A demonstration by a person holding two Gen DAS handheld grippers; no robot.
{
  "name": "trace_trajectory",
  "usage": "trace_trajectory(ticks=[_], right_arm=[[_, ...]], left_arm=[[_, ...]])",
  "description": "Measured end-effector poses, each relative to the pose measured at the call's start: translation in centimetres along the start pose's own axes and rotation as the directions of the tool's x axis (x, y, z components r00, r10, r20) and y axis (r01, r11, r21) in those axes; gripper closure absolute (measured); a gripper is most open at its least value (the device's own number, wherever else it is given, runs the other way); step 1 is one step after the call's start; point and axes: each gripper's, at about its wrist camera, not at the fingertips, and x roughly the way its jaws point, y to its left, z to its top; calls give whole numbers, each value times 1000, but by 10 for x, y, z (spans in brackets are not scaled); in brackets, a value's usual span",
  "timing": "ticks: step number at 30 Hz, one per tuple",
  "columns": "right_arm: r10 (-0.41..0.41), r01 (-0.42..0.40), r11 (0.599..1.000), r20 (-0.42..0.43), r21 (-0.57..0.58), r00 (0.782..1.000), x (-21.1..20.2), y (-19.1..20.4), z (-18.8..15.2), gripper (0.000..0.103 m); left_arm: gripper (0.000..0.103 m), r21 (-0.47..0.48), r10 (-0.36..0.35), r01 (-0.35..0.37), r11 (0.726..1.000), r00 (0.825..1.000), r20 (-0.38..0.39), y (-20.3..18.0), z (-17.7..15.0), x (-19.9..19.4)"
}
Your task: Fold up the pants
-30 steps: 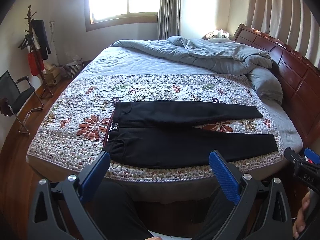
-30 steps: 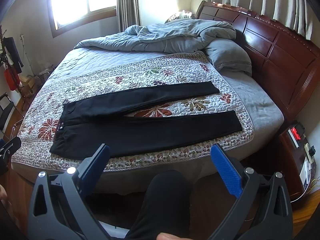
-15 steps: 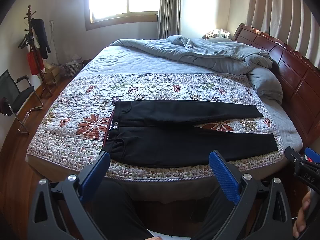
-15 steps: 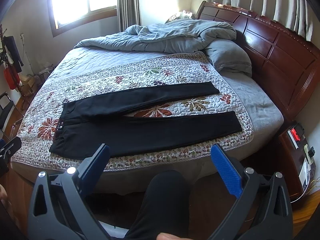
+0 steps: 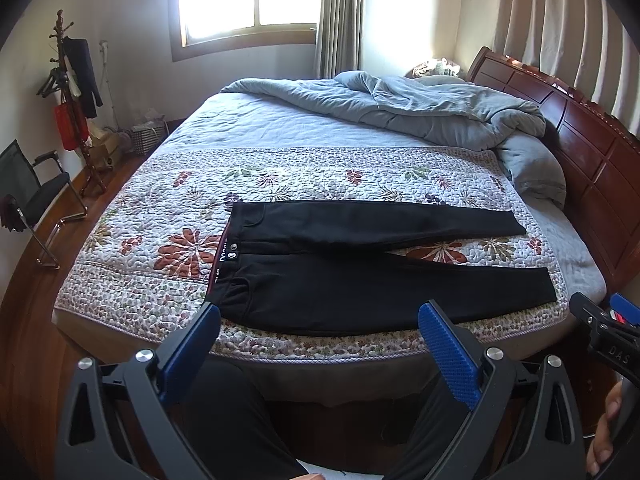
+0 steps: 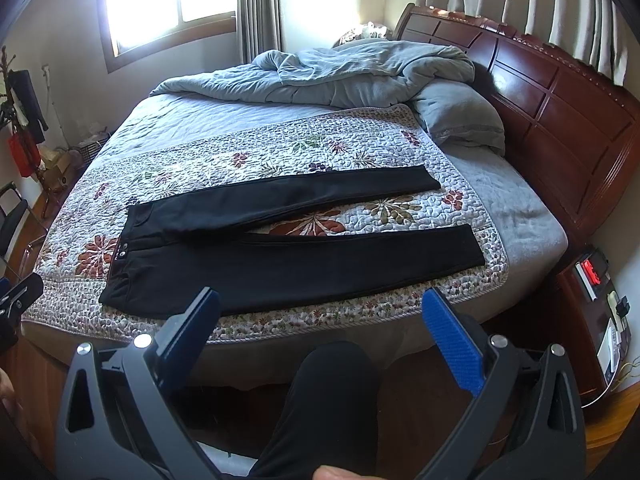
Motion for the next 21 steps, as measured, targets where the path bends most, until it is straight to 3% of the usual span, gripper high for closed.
trace_trajectory(ticks=[21], right_arm=[[0, 0, 1000, -3, -8, 1000, 2, 3, 1, 3]], left_arm=[[4, -1, -3, 3, 1000, 1000, -3, 1, 1, 0]])
